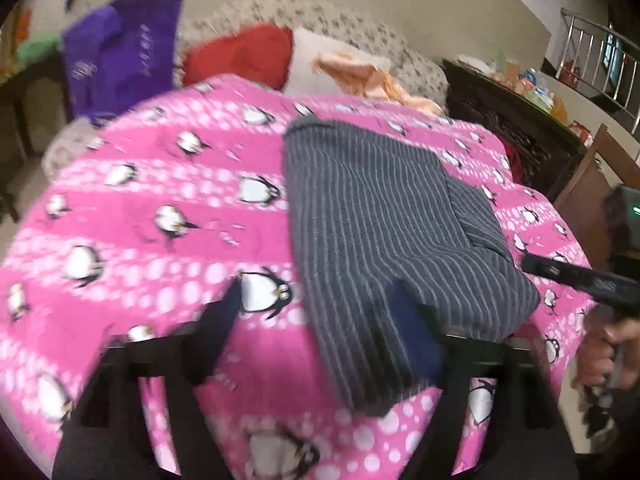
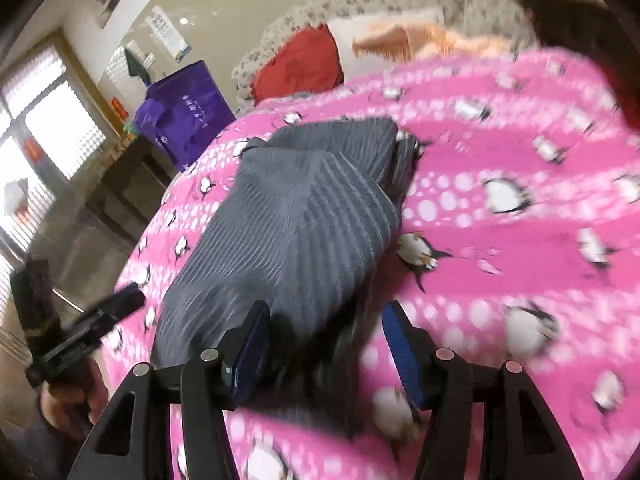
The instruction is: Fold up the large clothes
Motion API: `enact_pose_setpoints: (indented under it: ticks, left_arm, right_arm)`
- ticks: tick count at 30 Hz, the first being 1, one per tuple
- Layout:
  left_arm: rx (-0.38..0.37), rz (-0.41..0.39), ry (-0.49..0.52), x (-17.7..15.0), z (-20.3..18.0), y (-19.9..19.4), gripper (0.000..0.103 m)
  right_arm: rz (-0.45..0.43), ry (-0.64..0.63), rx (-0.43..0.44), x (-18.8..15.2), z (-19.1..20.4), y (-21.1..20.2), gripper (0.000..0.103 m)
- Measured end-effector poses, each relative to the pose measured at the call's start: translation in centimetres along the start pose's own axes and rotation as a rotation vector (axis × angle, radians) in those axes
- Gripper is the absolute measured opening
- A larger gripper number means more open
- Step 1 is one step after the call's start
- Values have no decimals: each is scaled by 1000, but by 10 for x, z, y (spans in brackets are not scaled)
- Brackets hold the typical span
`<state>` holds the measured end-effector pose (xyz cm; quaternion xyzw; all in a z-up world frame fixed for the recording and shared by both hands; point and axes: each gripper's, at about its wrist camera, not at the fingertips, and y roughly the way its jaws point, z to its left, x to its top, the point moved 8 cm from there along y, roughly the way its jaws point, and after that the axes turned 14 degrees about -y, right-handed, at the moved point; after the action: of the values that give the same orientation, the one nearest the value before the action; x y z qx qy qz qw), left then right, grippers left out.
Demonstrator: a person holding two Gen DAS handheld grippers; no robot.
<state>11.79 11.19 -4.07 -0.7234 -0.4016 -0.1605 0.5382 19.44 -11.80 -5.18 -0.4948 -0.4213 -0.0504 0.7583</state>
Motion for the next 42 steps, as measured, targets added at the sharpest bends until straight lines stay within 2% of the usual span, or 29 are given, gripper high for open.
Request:
enact_pose_setpoints:
  ticks: [2, 3, 5, 8, 11, 13, 15, 17, 20, 22, 28, 42]
  left_arm:
    - [30, -22, 17, -3, -1, -13, 101]
    - [63, 5, 31, -10, -1, -16, 102]
    - [110, 49, 39, -19, -2, -16, 102]
    - [147, 44, 34, -26, -7, -27, 102]
    - [206, -10, 81, -25, -19, -43, 102]
    - [215, -53, 61, -20, -26, -55, 102]
    - [189, -64, -7, -16, -29, -64, 102]
    - [169, -50, -27, -14, -37, -69, 102]
    - [168, -6, -13, -19, -51, -74, 102]
    - [204, 6, 10, -23, -60, -77, 102]
    - [197, 28, 41, -35, -80, -85, 102]
    - [225, 35, 34, -38, -79, -88, 102]
  right_arm:
    - [14, -48, -111, -7, 13, -22, 61]
    - [20, -74, -167, -12, 22, -36, 69]
    - [9, -93, -227, -22, 30, -54, 73]
    - [-14, -97, -253, -33, 42, -76, 73]
    - [-42, -104, -290, -35, 53, -90, 73]
    - [-45, -111, -308, -36, 57, -97, 73]
    - [-42, -112, -315, -37, 60, -101, 73]
    - [-55, -123, -317, -37, 63, -108, 73]
    - [-73, -127, -323, -39, 67, -119, 73]
    - [-86, -126, -322, -39, 69, -125, 73]
    - [-90, -127, -322, -45, 71, -136, 73]
    - [-107, -135, -309, -52, 77, -154, 73]
